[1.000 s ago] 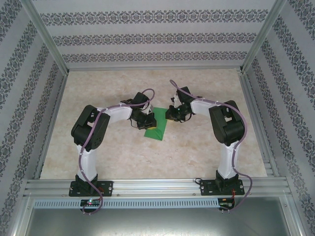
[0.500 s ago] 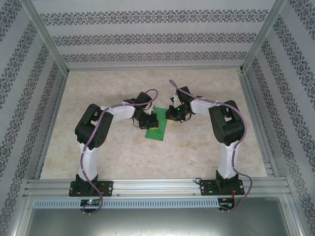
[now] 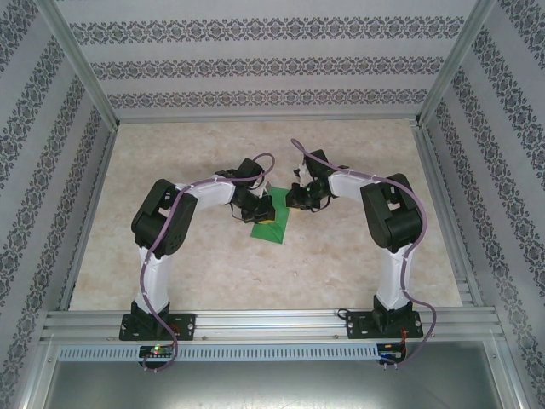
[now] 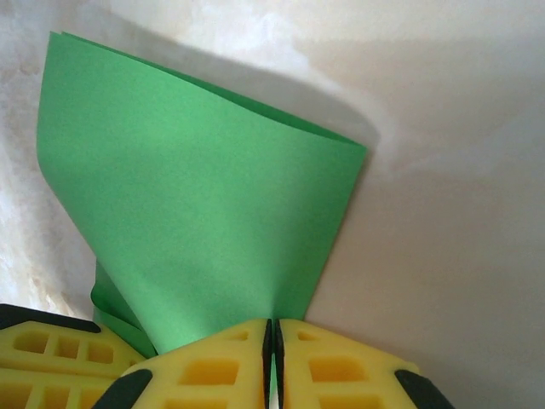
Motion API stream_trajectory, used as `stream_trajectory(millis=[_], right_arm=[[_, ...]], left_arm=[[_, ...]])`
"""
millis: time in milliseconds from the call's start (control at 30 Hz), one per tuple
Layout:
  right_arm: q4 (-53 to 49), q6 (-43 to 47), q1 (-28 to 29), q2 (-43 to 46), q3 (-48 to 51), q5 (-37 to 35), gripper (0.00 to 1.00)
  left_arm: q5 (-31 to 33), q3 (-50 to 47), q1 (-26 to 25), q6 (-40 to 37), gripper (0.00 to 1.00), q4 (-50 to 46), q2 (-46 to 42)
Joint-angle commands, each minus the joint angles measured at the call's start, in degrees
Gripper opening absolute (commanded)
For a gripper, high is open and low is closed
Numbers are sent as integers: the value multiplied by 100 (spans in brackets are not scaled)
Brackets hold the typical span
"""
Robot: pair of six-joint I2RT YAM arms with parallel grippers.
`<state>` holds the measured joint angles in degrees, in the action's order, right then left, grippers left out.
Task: Fold a paper plane with a square sheet of paper (pick it up from the middle)
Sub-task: Fold the triangle a second time at the center of the table.
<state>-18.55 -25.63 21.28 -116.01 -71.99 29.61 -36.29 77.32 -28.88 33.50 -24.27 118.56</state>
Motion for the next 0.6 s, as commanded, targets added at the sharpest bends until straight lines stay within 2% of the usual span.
stream_trajectory(millis=[0, 567], right_arm=[[-218, 126, 72, -167, -112, -75, 13], [-426, 224, 73, -144, -208, -279, 13]], left_arm=[[-44, 160, -74, -126, 11, -179, 114], [-106, 130, -103, -217, 12, -284, -139]])
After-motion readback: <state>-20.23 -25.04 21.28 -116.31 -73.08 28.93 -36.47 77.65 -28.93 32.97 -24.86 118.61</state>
